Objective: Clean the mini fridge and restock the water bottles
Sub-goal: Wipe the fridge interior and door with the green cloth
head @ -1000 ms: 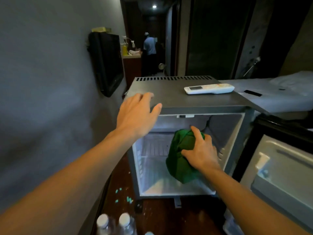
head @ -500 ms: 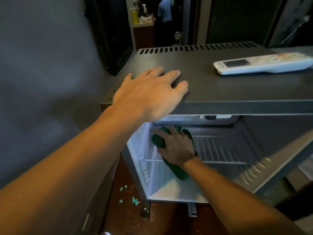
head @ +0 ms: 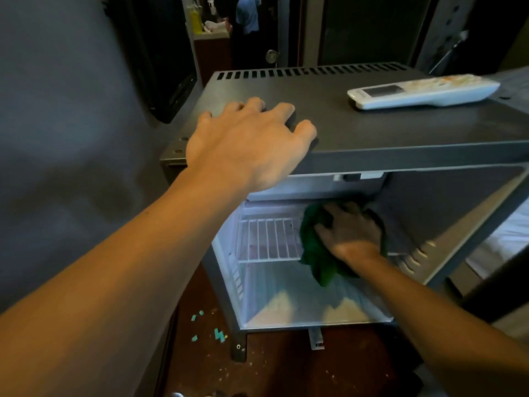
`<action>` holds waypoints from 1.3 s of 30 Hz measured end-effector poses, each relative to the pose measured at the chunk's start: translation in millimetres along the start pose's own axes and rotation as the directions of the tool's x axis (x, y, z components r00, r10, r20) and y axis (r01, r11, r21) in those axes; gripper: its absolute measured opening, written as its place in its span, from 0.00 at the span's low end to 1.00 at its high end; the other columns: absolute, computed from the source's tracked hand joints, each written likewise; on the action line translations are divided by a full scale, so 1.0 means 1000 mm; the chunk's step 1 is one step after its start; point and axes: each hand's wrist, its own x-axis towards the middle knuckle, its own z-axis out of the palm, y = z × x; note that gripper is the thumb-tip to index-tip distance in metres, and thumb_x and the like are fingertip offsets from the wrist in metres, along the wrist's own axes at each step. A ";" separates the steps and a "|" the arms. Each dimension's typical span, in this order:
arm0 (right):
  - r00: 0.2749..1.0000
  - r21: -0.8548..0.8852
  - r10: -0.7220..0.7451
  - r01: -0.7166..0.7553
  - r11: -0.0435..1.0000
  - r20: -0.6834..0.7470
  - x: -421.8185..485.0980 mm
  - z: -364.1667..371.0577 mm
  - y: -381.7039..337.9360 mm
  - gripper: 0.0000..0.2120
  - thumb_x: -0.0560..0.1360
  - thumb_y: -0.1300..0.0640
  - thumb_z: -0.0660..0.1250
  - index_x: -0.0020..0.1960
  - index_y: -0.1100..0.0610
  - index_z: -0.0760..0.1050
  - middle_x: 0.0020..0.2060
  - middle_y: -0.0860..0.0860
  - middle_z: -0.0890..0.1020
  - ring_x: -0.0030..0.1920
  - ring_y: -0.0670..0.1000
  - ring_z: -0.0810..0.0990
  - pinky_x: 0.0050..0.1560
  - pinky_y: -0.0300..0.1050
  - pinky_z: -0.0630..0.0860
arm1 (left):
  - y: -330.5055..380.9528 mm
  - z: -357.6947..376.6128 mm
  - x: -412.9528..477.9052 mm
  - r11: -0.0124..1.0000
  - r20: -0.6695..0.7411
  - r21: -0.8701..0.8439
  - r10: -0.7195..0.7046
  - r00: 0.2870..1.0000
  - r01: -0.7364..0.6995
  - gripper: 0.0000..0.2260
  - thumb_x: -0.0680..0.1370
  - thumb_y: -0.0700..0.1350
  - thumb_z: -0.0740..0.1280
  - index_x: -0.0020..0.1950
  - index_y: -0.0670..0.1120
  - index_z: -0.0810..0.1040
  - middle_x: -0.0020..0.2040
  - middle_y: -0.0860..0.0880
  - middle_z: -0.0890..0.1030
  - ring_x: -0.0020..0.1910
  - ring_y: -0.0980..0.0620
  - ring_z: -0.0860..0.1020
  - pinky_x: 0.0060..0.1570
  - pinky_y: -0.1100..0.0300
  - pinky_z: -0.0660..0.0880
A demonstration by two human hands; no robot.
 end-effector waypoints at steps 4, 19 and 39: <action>0.982 0.128 -0.190 0.186 0.974 0.015 -0.001 -0.002 -0.046 0.19 0.76 0.42 0.56 0.66 0.41 0.67 0.66 0.54 0.73 0.59 0.59 0.77 0.56 0.50 0.71 | -0.001 -0.001 0.003 1.000 0.020 0.019 -0.007 1.000 0.006 0.24 0.78 0.63 0.43 0.72 0.61 0.61 0.74 0.49 0.65 0.69 0.42 0.65 0.63 0.39 0.61; 0.899 -0.096 -0.414 0.429 0.898 0.144 -0.026 -0.001 -0.075 0.20 0.76 0.44 0.62 0.66 0.46 0.64 0.63 0.58 0.66 0.55 0.63 0.75 0.47 0.54 0.69 | -0.005 -0.004 -0.005 1.000 0.029 0.008 -0.031 0.999 0.030 0.25 0.78 0.66 0.44 0.75 0.64 0.56 0.77 0.56 0.59 0.75 0.47 0.59 0.67 0.42 0.59; 1.000 0.457 -0.001 0.007 0.890 -0.014 -0.008 -0.014 -0.004 0.30 0.68 0.51 0.72 0.67 0.40 0.67 0.64 0.51 0.75 0.58 0.59 0.77 0.59 0.47 0.74 | -0.004 -0.002 0.000 1.000 -0.003 0.016 -0.027 1.000 0.027 0.25 0.77 0.63 0.44 0.72 0.61 0.62 0.73 0.49 0.67 0.69 0.42 0.65 0.61 0.40 0.63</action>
